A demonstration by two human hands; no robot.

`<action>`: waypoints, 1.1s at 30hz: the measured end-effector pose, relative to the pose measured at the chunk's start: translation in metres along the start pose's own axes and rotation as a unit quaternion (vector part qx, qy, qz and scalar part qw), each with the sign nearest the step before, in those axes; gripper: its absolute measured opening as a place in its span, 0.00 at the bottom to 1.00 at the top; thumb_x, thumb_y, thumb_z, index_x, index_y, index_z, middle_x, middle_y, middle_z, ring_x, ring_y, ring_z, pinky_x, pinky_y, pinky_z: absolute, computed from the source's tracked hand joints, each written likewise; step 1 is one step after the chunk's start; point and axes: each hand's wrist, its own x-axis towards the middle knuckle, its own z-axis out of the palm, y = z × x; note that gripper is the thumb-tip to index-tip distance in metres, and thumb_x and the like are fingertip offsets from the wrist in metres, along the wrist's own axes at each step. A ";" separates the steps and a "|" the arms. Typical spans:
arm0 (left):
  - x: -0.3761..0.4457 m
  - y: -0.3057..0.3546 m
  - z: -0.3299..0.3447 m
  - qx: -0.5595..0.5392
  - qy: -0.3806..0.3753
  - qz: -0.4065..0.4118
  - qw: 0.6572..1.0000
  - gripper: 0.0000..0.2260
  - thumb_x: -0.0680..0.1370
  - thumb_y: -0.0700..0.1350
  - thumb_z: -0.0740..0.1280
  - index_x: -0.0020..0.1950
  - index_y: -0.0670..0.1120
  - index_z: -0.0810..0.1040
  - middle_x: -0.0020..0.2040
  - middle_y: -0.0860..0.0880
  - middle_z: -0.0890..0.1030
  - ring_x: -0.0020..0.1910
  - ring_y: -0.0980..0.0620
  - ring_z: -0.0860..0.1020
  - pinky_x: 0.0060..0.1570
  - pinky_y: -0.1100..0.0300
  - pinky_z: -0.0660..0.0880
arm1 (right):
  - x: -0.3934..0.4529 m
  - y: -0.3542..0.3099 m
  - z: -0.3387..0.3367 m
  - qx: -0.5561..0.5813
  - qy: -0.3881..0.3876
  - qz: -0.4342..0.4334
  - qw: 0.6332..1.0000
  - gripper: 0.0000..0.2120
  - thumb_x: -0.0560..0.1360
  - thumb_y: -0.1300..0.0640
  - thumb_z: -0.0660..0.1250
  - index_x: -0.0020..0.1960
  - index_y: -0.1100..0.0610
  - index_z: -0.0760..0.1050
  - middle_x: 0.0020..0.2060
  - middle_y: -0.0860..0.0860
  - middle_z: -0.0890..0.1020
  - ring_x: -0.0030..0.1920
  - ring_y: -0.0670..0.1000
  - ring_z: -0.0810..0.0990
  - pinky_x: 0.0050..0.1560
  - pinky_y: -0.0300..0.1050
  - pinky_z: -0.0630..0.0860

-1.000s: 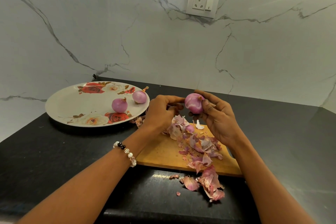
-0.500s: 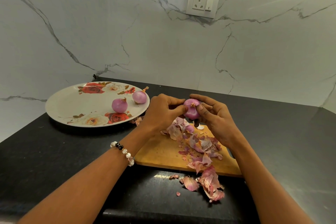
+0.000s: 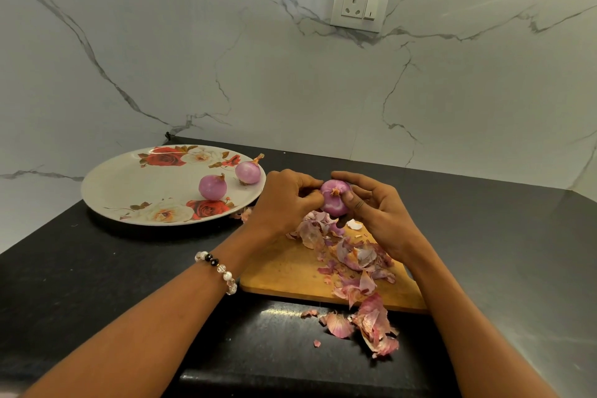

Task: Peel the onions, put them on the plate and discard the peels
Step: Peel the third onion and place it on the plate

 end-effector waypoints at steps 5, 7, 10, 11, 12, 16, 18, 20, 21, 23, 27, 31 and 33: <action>-0.001 0.001 0.004 0.010 0.014 0.001 1.000 0.14 0.77 0.42 0.68 0.61 0.41 0.79 0.53 0.44 0.83 0.47 0.56 0.78 0.42 0.75 0.73 | 0.001 0.002 -0.001 0.008 0.003 -0.002 1.000 0.20 0.77 0.58 0.65 0.68 0.59 0.74 0.61 0.58 0.81 0.57 0.57 0.83 0.47 0.47 0.83; 0.000 0.000 0.004 -0.015 0.019 -0.020 1.000 0.13 0.77 0.43 0.68 0.61 0.42 0.79 0.53 0.45 0.83 0.47 0.56 0.79 0.43 0.73 0.75 | 0.001 0.003 -0.001 0.015 0.012 0.000 1.000 0.21 0.77 0.57 0.65 0.69 0.59 0.73 0.60 0.58 0.81 0.58 0.57 0.82 0.49 0.47 0.83; 0.001 0.000 0.003 -0.152 0.009 -0.112 0.982 0.17 0.76 0.46 0.70 0.63 0.43 0.78 0.54 0.47 0.83 0.50 0.53 0.82 0.49 0.64 0.79 | 0.002 0.003 -0.002 0.035 0.050 0.000 0.998 0.22 0.76 0.54 0.65 0.69 0.58 0.73 0.59 0.58 0.82 0.58 0.58 0.82 0.52 0.53 0.83; 0.001 0.001 0.003 -0.196 -0.008 -0.144 0.970 0.19 0.74 0.47 0.71 0.63 0.43 0.78 0.54 0.47 0.83 0.49 0.52 0.83 0.49 0.61 0.80 | 0.002 0.003 -0.002 0.045 0.062 -0.001 0.997 0.22 0.76 0.53 0.65 0.69 0.58 0.73 0.59 0.58 0.82 0.58 0.59 0.83 0.53 0.56 0.83; 0.001 0.002 0.003 -0.225 -0.027 -0.167 0.960 0.20 0.73 0.47 0.72 0.63 0.43 0.78 0.54 0.47 0.83 0.48 0.52 0.83 0.49 0.60 0.80 | 0.002 0.002 -0.002 0.056 0.069 -0.002 0.996 0.22 0.75 0.53 0.66 0.68 0.57 0.73 0.60 0.58 0.82 0.57 0.59 0.83 0.53 0.57 0.82; -0.002 0.004 0.006 -0.261 -0.048 -0.194 0.945 0.14 0.73 0.44 0.72 0.58 0.43 0.81 0.47 0.48 0.85 0.45 0.53 0.84 0.46 0.62 0.80 | 0.002 -0.001 0.000 0.073 0.054 0.003 0.996 0.22 0.74 0.57 0.67 0.67 0.57 0.72 0.61 0.58 0.80 0.56 0.59 0.83 0.51 0.52 0.83; -0.002 0.004 0.005 -0.261 -0.043 -0.199 0.944 0.12 0.74 0.43 0.72 0.57 0.43 0.81 0.47 0.48 0.85 0.46 0.52 0.83 0.48 0.59 0.80 | 0.001 -0.002 0.001 0.061 0.049 0.002 0.997 0.22 0.74 0.58 0.68 0.68 0.58 0.72 0.61 0.57 0.80 0.56 0.58 0.84 0.49 0.50 0.83; -0.002 0.003 0.005 -0.258 -0.041 -0.200 0.944 0.12 0.74 0.43 0.72 0.57 0.43 0.81 0.47 0.47 0.85 0.46 0.51 0.84 0.48 0.58 0.81 | 0.001 -0.004 0.000 0.050 0.049 0.000 0.998 0.23 0.74 0.58 0.69 0.68 0.58 0.72 0.60 0.57 0.80 0.55 0.57 0.84 0.48 0.49 0.84; -0.001 0.003 0.004 -0.251 -0.041 -0.198 0.947 0.12 0.74 0.43 0.72 0.57 0.43 0.81 0.47 0.47 0.85 0.45 0.51 0.84 0.48 0.58 0.81 | 0.001 -0.005 0.000 0.043 0.049 -0.001 0.998 0.23 0.73 0.57 0.69 0.67 0.58 0.72 0.59 0.57 0.80 0.55 0.57 0.84 0.48 0.48 0.83; -0.001 0.003 0.005 -0.229 -0.042 -0.193 0.953 0.13 0.73 0.43 0.73 0.57 0.43 0.81 0.46 0.47 0.85 0.44 0.51 0.84 0.48 0.58 0.81 | 0.000 -0.006 0.000 0.029 0.048 -0.004 0.998 0.24 0.72 0.57 0.71 0.67 0.57 0.73 0.59 0.57 0.80 0.55 0.56 0.84 0.48 0.46 0.83; 0.000 -0.002 0.006 -0.157 -0.036 -0.181 0.970 0.13 0.73 0.44 0.73 0.57 0.44 0.82 0.46 0.50 0.85 0.45 0.53 0.83 0.49 0.57 0.80 | 0.000 -0.006 0.002 0.015 0.040 -0.010 0.999 0.23 0.71 0.57 0.71 0.65 0.56 0.73 0.58 0.56 0.81 0.56 0.54 0.83 0.49 0.44 0.83; 0.000 -0.001 0.008 -0.099 -0.021 -0.154 0.983 0.13 0.73 0.45 0.72 0.56 0.45 0.82 0.44 0.51 0.84 0.44 0.55 0.82 0.49 0.58 0.80 | -0.001 -0.007 0.002 0.016 0.031 -0.013 0.999 0.22 0.70 0.57 0.71 0.63 0.54 0.74 0.56 0.55 0.81 0.55 0.55 0.83 0.47 0.44 0.83; -0.001 0.000 0.009 -0.079 -0.016 -0.144 0.986 0.13 0.73 0.46 0.72 0.56 0.44 0.82 0.44 0.51 0.84 0.43 0.55 0.81 0.48 0.59 0.80 | -0.001 -0.006 0.002 0.016 0.025 -0.012 0.999 0.22 0.70 0.58 0.71 0.63 0.53 0.74 0.56 0.56 0.81 0.54 0.56 0.84 0.47 0.45 0.83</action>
